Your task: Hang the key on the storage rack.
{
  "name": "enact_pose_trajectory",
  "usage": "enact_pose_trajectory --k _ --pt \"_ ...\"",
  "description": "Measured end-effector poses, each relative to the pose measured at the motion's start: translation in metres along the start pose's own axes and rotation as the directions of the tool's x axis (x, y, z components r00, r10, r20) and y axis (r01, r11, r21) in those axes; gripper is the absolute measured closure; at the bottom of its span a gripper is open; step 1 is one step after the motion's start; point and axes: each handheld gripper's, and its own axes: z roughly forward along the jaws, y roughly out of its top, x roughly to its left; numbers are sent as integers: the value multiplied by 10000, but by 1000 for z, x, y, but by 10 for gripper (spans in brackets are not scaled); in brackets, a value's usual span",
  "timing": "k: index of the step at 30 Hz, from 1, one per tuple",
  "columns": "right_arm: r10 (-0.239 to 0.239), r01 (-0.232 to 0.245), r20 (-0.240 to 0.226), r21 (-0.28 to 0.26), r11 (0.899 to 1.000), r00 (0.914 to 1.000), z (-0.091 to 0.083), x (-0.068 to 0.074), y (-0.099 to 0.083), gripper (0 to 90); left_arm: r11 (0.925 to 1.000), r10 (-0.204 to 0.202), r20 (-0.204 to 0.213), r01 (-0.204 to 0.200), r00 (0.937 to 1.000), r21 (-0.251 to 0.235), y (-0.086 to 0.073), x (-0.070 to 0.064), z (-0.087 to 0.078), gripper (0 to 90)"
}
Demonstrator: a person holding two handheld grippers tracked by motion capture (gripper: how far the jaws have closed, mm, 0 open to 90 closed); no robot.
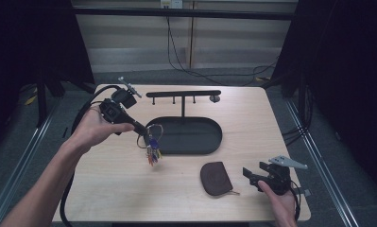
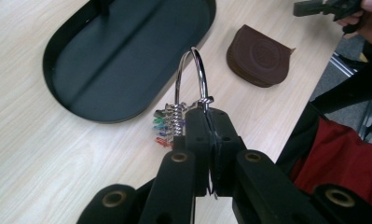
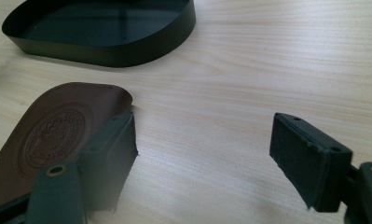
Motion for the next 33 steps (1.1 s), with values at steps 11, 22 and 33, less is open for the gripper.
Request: enact_pose_trajectory --k 11,22,33 --pt "-7 7 -28 43 10000 10000 0 1 0 228 9990 -431 -295 426 9986 -168 12 12 -7 887" --pt "-26 27 -38 26 10000 10000 0 2 0 228 9976 -698 -406 697 9967 -43 25 23 -9 887" --pt "-149 150 -105 59 9999 9998 0 3 -1 228 9967 -813 -673 809 9944 -81 41 31 -14 887"
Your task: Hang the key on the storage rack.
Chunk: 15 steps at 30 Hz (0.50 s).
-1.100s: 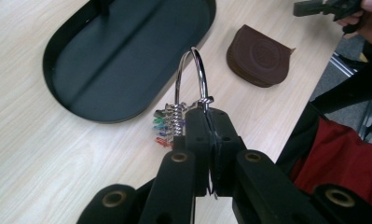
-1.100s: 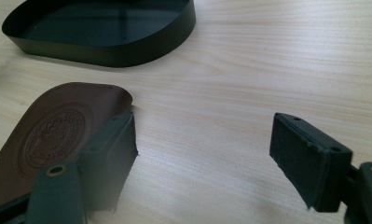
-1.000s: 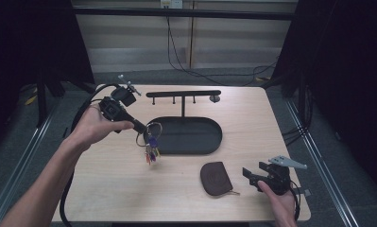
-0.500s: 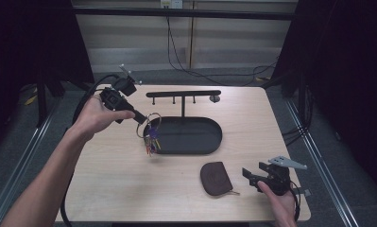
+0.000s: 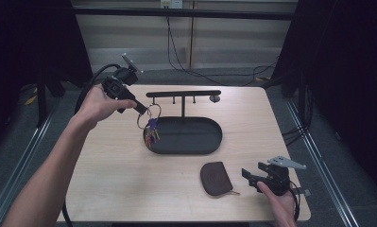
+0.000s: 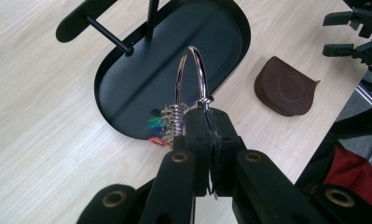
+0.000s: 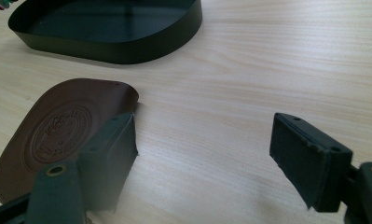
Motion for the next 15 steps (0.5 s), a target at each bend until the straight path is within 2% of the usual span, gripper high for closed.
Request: enact_pose_trajectory --k 1,3,6,10,11,15 --pt "7 -7 -15 12 10000 10000 0 0 0 228 10000 -48 -133 48 9999 33 1 0 -1 887" --pt "-22 22 -23 -12 10000 10000 0 0 0 228 9999 -66 -174 64 9998 -112 3 1 -2 886" --pt "29 -29 -46 22 10000 10000 1 0 0 228 10000 36 -228 -37 9997 -64 7 3 -2 886" --pt "1 -1 -35 3 10000 10000 0 0 0 228 9999 -142 -145 141 9998 -62 9 8 1 886" --pt "21 -21 -41 3 10000 10000 0 0 0 228 9999 -166 -296 166 9994 -12 10 10 3 887" --pt "37 -37 -43 24 10000 10000 0 0 0 227 9991 -417 -283 416 9987 -44 13 20 6 887"
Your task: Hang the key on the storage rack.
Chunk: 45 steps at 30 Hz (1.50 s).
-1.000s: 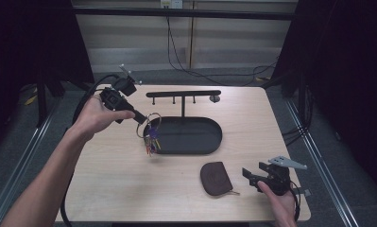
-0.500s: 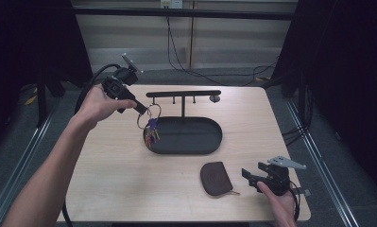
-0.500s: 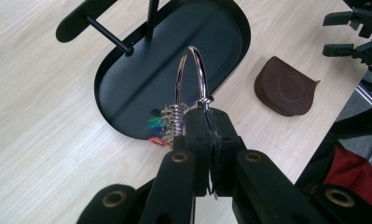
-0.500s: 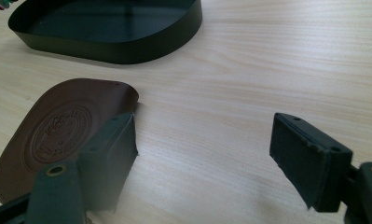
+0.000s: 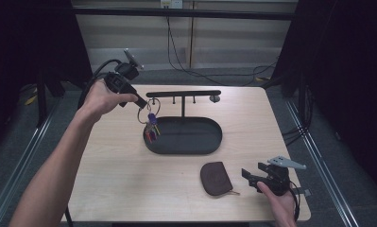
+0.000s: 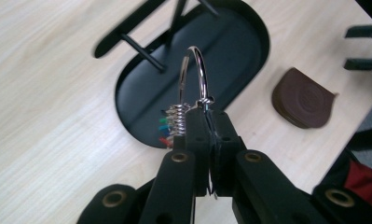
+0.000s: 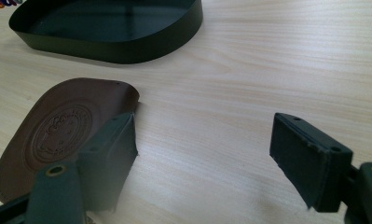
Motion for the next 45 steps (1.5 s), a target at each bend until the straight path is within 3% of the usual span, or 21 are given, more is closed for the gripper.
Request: enact_pose_trajectory --k 8,20,33,45 --pt "-3 3 -54 4 10000 10000 0 0 0 226 9997 -224 -135 225 9997 131 7 15 11 887" --pt "-50 51 -162 69 10000 9999 1 1 0 225 9975 -432 -535 461 9976 540 9 20 18 887" --pt "-72 73 -195 49 10000 9998 0 1 0 225 9928 -152 -1444 320 9894 1152 24 12 23 887" --pt "-72 74 -233 83 9999 9997 0 1 0 225 9841 218 -1821 111 9830 1775 31 6 37 884"
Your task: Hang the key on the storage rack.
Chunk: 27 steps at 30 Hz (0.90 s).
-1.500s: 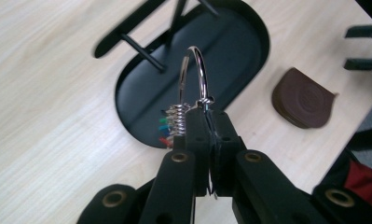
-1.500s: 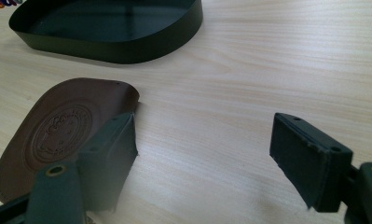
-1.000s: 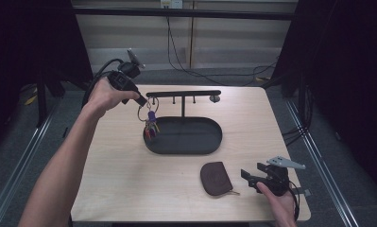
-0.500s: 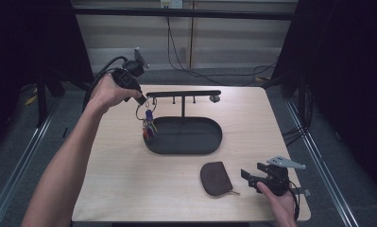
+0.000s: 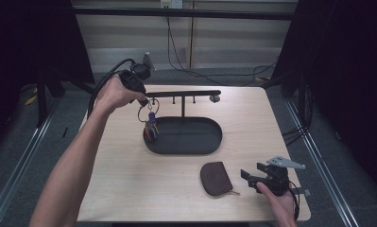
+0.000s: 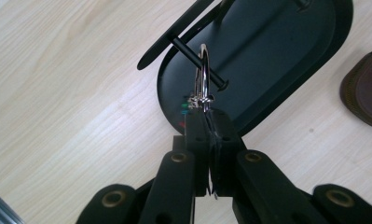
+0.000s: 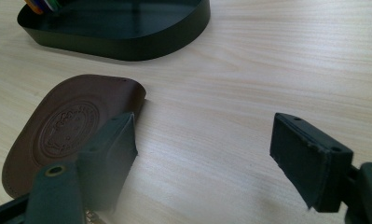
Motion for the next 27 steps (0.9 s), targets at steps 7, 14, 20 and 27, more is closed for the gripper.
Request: enact_pose_trajectory --k 7,14,20,27 --pt "-9 9 -12 9 10000 10000 0 0 0 225 9999 88 -108 -87 9999 73 2 -2 3 881" --pt "2 -2 13 21 10000 10000 1 0 0 225 9999 -98 -178 97 9998 -72 1 -1 4 845" --pt "16 -16 -84 51 10000 10000 1 1 0 225 9993 -281 -479 269 9985 -257 -1 -6 1 718" --pt "42 -42 -66 44 10000 10000 1 0 0 225 9987 -461 -330 454 9984 -233 -6 -1 -1 599"
